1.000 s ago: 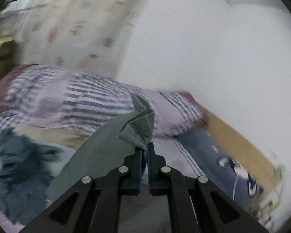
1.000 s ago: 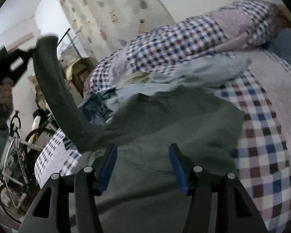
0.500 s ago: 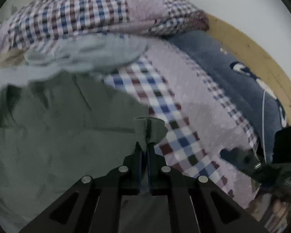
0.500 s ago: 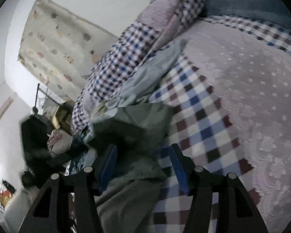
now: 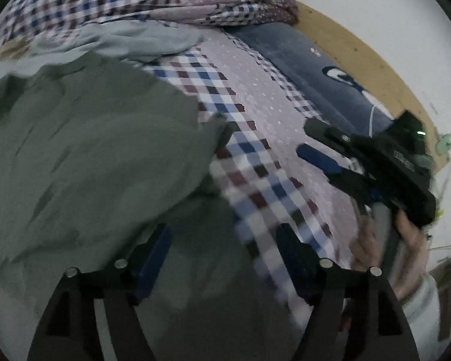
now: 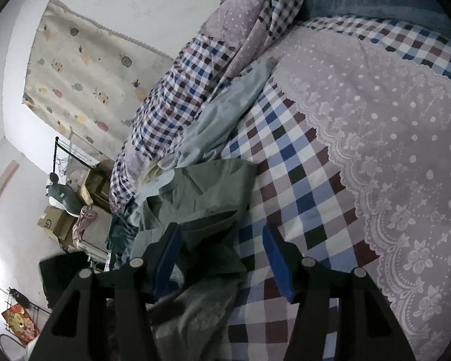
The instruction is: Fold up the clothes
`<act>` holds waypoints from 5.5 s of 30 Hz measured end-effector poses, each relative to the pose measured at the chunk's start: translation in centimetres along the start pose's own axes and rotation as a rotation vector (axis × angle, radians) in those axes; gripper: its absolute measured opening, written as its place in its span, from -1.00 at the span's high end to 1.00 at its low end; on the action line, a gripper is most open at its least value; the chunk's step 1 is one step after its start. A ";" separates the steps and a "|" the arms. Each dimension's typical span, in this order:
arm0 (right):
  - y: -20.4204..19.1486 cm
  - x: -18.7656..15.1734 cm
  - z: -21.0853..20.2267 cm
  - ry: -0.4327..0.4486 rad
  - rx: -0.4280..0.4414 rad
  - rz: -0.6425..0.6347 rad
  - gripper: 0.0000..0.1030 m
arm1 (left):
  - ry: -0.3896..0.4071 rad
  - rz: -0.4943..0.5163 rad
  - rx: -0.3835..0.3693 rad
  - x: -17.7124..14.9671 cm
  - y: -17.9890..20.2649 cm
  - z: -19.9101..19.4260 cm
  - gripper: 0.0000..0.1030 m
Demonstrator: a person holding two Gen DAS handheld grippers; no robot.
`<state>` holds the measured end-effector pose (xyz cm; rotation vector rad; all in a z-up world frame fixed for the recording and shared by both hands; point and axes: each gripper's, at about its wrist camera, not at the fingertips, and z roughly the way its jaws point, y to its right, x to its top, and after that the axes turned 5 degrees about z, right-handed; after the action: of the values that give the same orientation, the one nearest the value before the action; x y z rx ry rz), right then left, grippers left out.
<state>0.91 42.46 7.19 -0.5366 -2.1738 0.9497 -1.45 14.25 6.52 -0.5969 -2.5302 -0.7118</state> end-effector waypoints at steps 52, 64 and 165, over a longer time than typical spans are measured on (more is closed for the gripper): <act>-37.5 -19.6 49.8 -0.727 -0.373 -1.131 0.11 | 0.407 -0.672 -0.033 -11.1 -33.1 -18.0 -0.01; -41.2 -12.3 40.7 -0.494 -0.198 -1.057 0.99 | 0.302 -0.601 -0.126 -12.1 -32.9 -17.8 -0.01; -21.6 -2.7 9.4 -0.043 -0.298 -0.697 -0.61 | 0.495 -0.443 0.161 -7.9 -27.7 -20.0 -0.49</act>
<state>-6.20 22.41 17.79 0.1271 -2.3011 0.2642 -3.26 -20.75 7.38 0.1910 -2.2246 -0.6882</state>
